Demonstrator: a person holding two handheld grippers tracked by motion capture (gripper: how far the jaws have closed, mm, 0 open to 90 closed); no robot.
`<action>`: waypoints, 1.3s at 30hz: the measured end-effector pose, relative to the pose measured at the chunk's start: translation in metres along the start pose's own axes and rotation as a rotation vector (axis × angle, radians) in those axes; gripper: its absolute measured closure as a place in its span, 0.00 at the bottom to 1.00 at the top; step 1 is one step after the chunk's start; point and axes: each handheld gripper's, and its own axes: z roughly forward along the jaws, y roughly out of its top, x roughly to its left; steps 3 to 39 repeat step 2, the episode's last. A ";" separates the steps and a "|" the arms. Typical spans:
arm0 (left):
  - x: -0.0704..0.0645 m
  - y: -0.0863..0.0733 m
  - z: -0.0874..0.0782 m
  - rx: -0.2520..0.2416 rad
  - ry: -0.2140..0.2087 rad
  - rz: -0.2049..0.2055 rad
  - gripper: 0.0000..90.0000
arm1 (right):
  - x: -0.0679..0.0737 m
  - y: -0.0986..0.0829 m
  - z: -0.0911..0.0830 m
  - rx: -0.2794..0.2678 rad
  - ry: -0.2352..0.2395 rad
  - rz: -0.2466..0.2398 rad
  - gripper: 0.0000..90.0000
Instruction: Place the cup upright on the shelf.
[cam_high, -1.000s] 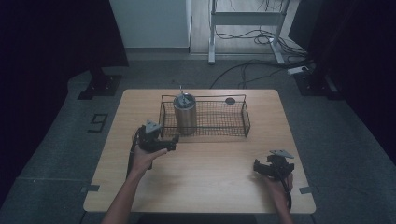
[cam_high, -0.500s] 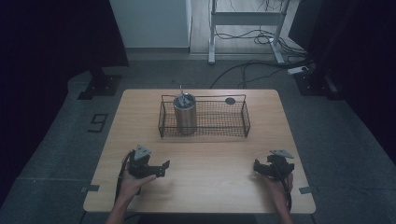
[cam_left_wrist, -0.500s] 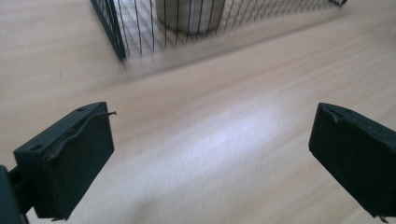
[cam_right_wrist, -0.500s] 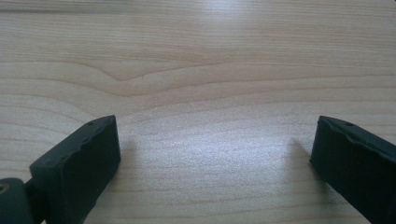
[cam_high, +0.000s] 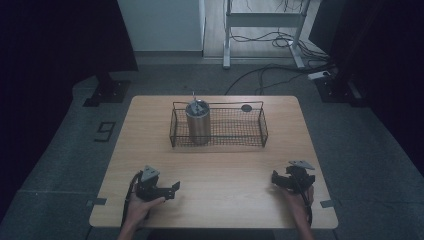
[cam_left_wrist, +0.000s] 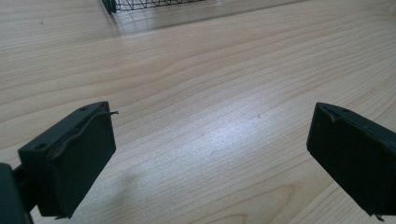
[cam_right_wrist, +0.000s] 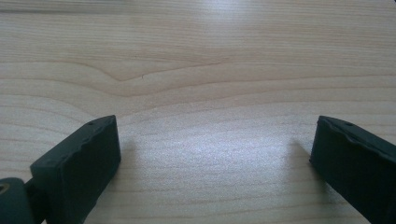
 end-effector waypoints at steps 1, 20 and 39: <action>0.000 0.000 0.000 0.001 0.000 -0.001 0.01 | 0.000 0.000 0.000 0.000 0.000 0.000 0.01; 0.000 0.000 0.001 0.002 0.003 -0.001 0.01 | 0.000 0.000 0.000 0.000 0.000 0.000 0.01; 0.000 0.000 0.001 0.002 0.003 -0.001 0.01 | 0.000 0.000 0.000 0.000 0.000 0.000 0.01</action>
